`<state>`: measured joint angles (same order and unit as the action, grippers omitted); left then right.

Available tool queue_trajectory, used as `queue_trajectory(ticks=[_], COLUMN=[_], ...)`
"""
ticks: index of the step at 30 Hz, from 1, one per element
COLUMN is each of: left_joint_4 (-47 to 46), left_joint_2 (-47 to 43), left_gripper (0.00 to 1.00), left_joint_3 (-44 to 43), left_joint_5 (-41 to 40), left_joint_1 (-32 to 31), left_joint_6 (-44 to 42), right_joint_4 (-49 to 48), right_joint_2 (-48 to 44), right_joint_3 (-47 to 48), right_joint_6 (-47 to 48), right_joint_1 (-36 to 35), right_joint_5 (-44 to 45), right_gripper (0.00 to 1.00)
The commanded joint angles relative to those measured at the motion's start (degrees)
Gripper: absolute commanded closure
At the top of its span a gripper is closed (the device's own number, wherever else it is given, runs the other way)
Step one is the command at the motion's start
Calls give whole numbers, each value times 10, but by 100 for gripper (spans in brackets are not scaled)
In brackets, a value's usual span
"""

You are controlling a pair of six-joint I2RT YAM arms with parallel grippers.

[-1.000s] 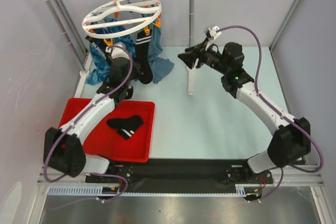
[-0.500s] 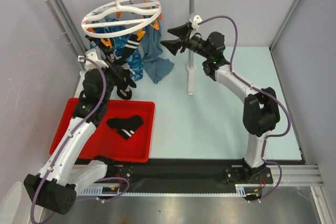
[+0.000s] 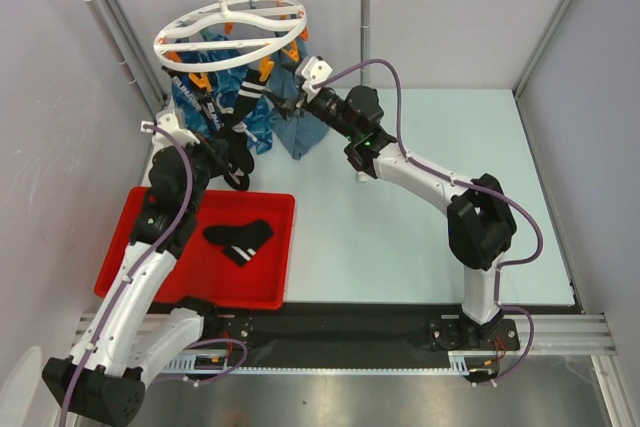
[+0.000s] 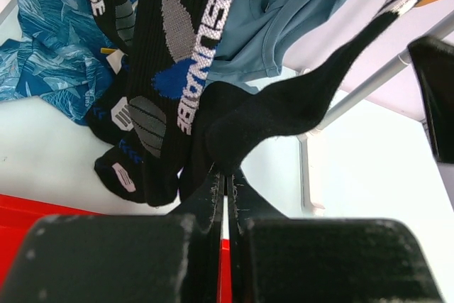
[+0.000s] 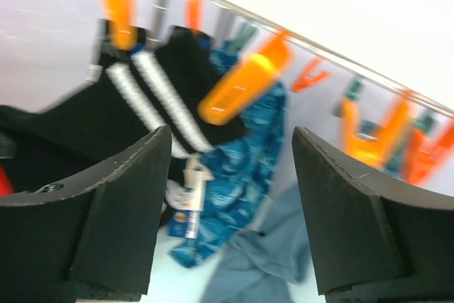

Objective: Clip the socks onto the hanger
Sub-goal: Open the clamp at the hanger.

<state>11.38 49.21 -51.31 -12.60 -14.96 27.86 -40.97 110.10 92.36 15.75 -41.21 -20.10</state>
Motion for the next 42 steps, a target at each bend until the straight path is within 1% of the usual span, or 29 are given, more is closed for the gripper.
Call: queue_trajectory(ticks=[1, 3, 8, 14, 16, 24, 32, 42], left_joint_4=[-7, -8, -21, -28, -30, -33, -33, -36], left_joint_2=[-8, -8, -5, -4, -7, -10, -15, -22], left_gripper=[100, 100, 100, 100, 100, 100, 100, 100], left_joint_3=[2, 4, 14, 23, 25, 29, 30, 41], left_joint_5=[14, 18, 27, 37, 41, 43, 46, 55], left_joint_1=[9, 12, 20, 24, 24, 25, 30, 41], left_joint_6=[-15, -15, -11, -3, 1, 4, 2, 4], right_joint_4=[-28, -33, -24, -27, -24, -20, -40, -16], right_joint_2=[-6, -23, -31, -2, 12, 58, 74, 93], right_joint_3=[3, -17, -21, 14, 36, 93, 112, 164], right_joint_6=[35, 41, 49, 39, 38, 21, -9, -23], right_joint_1=[11, 12, 31, 49, 50, 54, 55, 51], right_joint_5=[61, 61, 52, 18, 19, -1, 12, 27], right_gripper=[28, 30, 34, 36, 34, 36, 37, 42])
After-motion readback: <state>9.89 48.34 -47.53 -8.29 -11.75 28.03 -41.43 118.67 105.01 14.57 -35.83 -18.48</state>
